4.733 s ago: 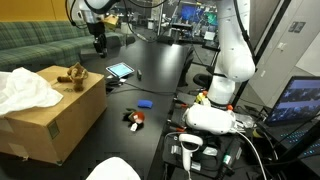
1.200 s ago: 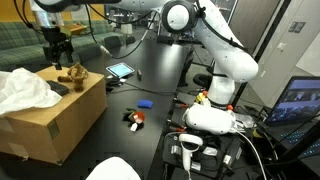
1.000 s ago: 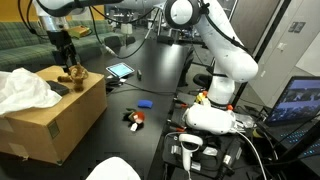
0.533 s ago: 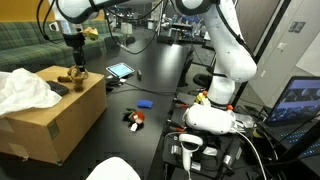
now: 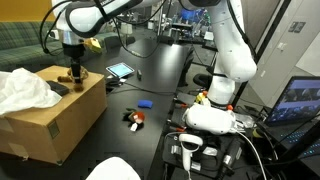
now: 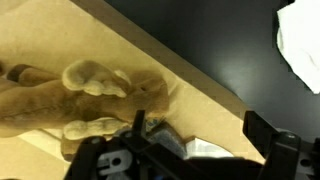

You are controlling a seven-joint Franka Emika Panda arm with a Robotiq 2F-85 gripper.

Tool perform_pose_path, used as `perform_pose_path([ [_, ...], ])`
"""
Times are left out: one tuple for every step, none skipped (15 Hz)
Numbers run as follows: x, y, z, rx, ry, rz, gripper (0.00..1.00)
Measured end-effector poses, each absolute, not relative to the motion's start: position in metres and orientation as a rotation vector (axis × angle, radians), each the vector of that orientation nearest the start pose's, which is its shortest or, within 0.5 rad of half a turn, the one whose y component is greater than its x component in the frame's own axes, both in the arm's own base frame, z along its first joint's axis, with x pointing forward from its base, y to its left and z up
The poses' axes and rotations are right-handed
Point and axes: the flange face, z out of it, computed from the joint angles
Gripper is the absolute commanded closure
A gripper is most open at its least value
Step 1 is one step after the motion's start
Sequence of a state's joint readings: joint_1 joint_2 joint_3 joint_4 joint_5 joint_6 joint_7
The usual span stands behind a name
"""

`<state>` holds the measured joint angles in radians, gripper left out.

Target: Remove the blue object from the box and replace it with the brown toy, remove the orange plush toy and replace it with the gray duster, remove the white plastic from the box and replace it with the towel

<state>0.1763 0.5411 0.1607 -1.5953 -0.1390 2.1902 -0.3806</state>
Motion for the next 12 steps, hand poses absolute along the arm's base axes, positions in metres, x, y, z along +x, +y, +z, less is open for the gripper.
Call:
perform_pose_path([
  [0.66, 0.22, 0.326, -2.936, -1.178, -0.106, 0.0],
  [0.658, 0.227, 0.326, -2.93, -1.159, -0.116, 0.0],
  [0.656, 0.234, 0.328, -2.921, -1.133, -0.127, 0.0],
  [0.656, 0.239, 0.33, -2.909, -1.105, -0.14, 0.0],
  [0.656, 0.243, 0.333, -2.897, -1.077, -0.154, 0.0],
  [0.656, 0.246, 0.336, -2.885, -1.044, -0.165, 0.0],
  [0.657, 0.249, 0.339, -2.873, -1.008, -0.173, 0.0],
  [0.658, 0.252, 0.342, -2.864, -0.968, -0.182, 0.0],
  [0.66, 0.255, 0.343, -2.857, -0.922, -0.192, 0.0],
  [0.663, 0.258, 0.344, -2.855, -0.879, -0.202, 0.0],
  [0.666, 0.262, 0.343, -2.859, -0.836, -0.211, 0.0],
  [0.669, 0.267, 0.342, -2.864, -0.794, -0.218, 0.0],
])
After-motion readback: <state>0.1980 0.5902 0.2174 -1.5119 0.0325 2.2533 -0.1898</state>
